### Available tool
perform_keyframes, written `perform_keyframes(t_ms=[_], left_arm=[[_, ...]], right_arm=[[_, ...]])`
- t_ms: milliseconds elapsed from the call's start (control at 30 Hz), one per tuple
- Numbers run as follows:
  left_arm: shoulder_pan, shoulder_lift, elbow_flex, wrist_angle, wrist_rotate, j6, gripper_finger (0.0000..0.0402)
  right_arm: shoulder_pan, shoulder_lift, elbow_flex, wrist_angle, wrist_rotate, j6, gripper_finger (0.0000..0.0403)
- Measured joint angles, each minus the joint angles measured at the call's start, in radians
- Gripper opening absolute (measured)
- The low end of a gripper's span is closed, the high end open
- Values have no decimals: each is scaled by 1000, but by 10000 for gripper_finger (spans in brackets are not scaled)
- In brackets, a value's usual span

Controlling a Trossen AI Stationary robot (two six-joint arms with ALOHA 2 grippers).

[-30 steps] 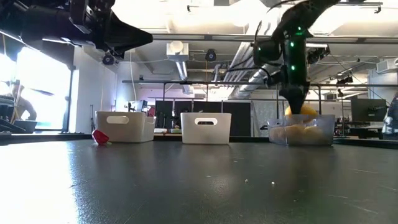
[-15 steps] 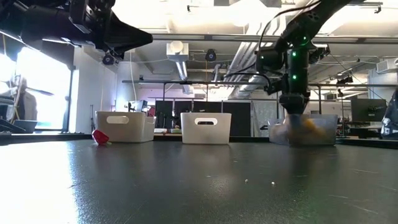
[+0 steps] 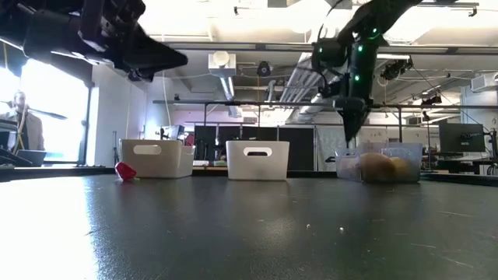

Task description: Sort produce into baskets

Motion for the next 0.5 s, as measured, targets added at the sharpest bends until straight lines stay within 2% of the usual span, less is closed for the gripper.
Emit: perform_keyframes(t_ms=[100,300,367,500], left_arm=[[0,-18,25,-120,0,0,16],[0,-58,159,-541,0,-12,1],[2,-58,225,-729,0,-45,1],[9,-39,343,-1075,-1,-82,0]], right_arm=[[28,-44,-14,80,-1,-29,204],[74,-182,-101,295,-27,-36,32],[99,-236,-156,381,-34,-19,12],[158,-337,-271,531,-29,28,35]])
